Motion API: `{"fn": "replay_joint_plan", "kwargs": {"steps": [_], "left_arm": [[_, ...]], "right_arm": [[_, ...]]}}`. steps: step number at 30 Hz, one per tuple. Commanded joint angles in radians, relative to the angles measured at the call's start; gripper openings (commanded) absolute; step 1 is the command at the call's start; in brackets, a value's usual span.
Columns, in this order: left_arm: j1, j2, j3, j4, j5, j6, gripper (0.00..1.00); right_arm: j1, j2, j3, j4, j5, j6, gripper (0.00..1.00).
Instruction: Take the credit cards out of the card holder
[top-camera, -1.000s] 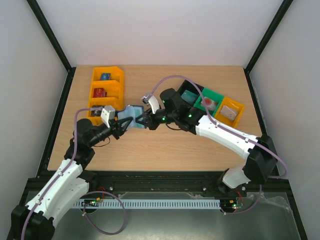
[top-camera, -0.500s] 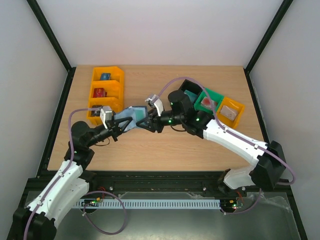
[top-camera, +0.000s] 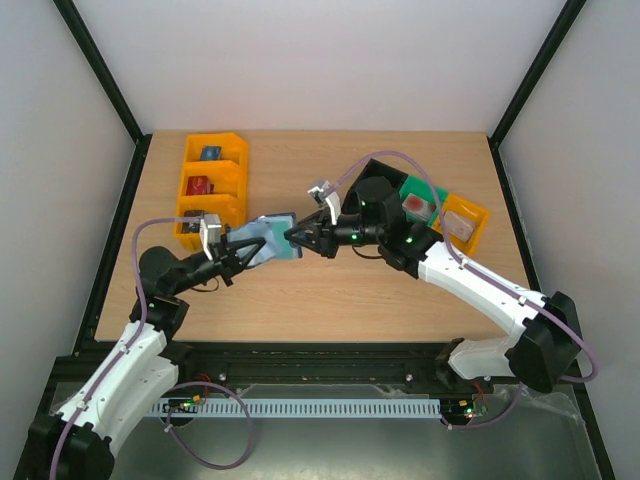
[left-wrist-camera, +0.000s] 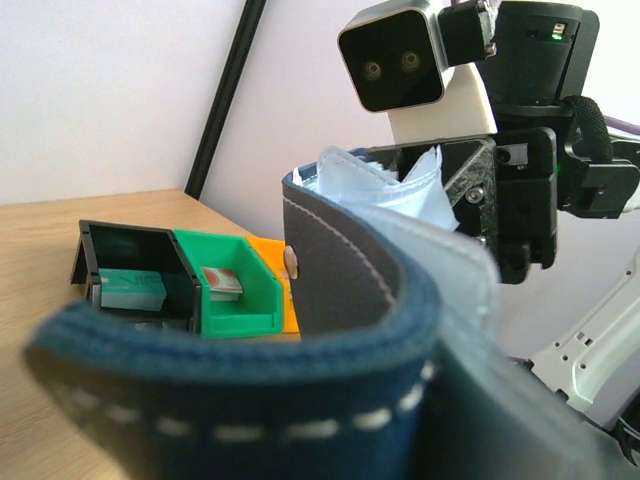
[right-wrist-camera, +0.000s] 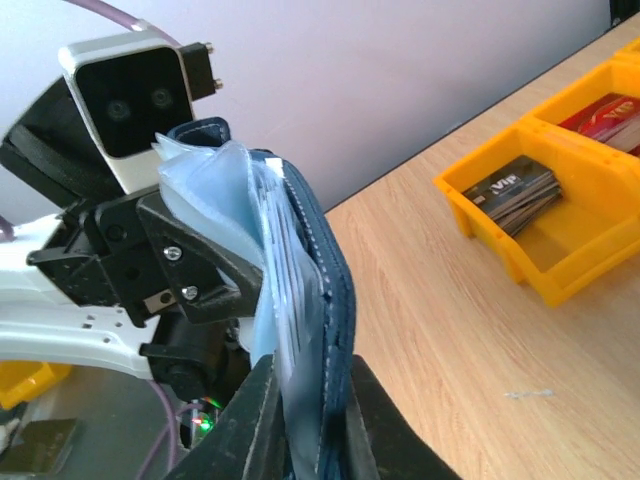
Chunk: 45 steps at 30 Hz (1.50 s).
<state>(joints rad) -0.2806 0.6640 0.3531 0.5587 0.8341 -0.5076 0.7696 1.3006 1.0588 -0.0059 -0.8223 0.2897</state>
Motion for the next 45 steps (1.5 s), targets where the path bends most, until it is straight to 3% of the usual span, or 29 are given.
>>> {"fn": "replay_joint_plan", "kwargs": {"steps": [1,3,6,7,9,10,12,16,19,24,29,34,38,42,45], "left_arm": [[0.004,-0.005,-0.01,0.074,0.029,-0.006,0.02],[0.004,-0.007,-0.011,0.071,0.025,-0.005,0.02],[0.004,-0.013,-0.01,0.025,-0.023,0.0,0.02],[0.004,-0.017,-0.011,-0.013,-0.069,0.002,0.1],[0.004,-0.02,-0.015,-0.105,-0.242,0.003,0.47],[0.007,-0.021,-0.017,-0.152,-0.333,0.005,0.55],[0.022,-0.019,-0.025,-0.22,-0.488,0.02,0.57],[0.036,-0.036,-0.031,-0.27,-0.503,0.071,0.57],[0.036,-0.039,-0.037,-0.274,-0.476,0.044,0.53],[0.025,-0.025,-0.056,-0.214,-0.388,-0.024,0.38],[-0.029,-0.009,-0.064,-0.154,-0.305,-0.088,0.3],[-0.064,0.017,-0.068,-0.109,-0.332,-0.146,0.21],[-0.065,0.022,-0.063,-0.117,-0.398,-0.167,0.2],[-0.055,0.013,-0.04,-0.269,-0.554,-0.131,0.2],[-0.051,0.005,-0.038,-0.309,-0.591,-0.084,0.27]], "right_arm": [[-0.004,0.005,-0.001,0.089,-0.064,0.052,0.1],[-0.004,0.006,-0.011,0.099,-0.064,0.062,0.03],[-0.004,-0.004,-0.02,0.095,-0.017,0.066,0.02],[-0.006,-0.005,-0.017,0.076,0.018,0.061,0.02],[-0.009,-0.001,0.002,0.008,0.111,0.055,0.02],[-0.01,0.009,0.02,-0.046,0.18,0.055,0.02],[-0.01,0.055,0.076,-0.185,0.438,0.072,0.02],[-0.004,0.21,0.247,-0.546,0.982,0.164,0.02],[0.024,0.323,0.378,-0.716,1.15,0.191,0.02],[0.112,0.4,0.477,-0.667,1.04,0.145,0.02],[0.15,0.462,0.507,-0.607,0.877,0.135,0.02],[0.172,0.474,0.503,-0.523,0.666,0.12,0.02],[0.171,0.429,0.441,-0.395,0.464,0.113,0.02],[0.172,0.36,0.366,-0.274,0.353,0.118,0.02],[0.171,0.337,0.349,-0.238,0.315,0.111,0.02]]}}
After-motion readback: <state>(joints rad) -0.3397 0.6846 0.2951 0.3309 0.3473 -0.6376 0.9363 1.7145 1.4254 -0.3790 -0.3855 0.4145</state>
